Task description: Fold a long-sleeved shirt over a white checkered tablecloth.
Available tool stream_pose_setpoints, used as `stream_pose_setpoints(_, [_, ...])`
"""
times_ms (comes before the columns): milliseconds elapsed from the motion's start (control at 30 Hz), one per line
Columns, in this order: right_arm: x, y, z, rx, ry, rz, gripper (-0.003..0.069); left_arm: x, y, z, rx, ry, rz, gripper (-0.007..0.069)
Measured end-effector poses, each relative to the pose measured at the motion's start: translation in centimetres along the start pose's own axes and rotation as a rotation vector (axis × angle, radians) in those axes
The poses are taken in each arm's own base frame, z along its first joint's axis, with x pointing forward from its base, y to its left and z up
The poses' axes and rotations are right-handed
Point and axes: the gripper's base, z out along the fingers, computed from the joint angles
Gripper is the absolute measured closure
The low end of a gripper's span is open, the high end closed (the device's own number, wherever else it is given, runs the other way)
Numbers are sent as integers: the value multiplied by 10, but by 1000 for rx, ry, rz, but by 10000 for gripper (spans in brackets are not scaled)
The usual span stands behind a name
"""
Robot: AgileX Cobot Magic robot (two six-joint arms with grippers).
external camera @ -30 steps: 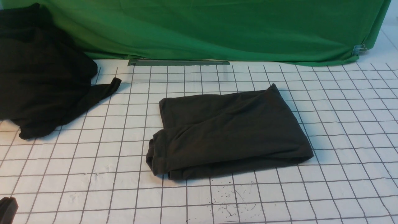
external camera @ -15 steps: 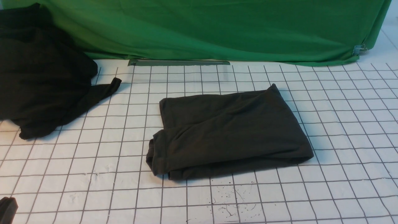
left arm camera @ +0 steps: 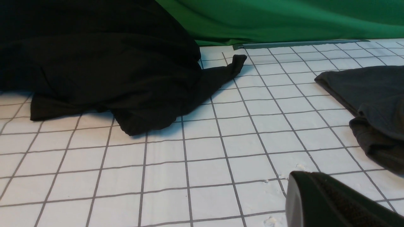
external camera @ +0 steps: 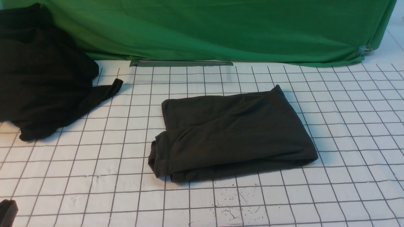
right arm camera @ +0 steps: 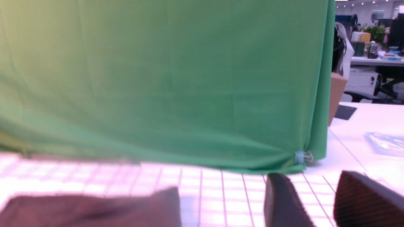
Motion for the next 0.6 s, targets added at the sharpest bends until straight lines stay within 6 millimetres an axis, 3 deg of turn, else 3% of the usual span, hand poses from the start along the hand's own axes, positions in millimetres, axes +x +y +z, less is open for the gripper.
stream_pose_setpoints(200, [8, -1, 0, 5, 2, -71, 418, 0, 0, 0, 0, 0, 4, 622])
stream_pose_setpoints(467, [20, -1, 1, 7, 32, -39, 418, 0, 0, 0, 0, 0, 6, 622])
stream_pose_setpoints(600, [41, -2, -6, 13, 52, -49, 418, 0, 0, 0, 0, 0, 10, 622])
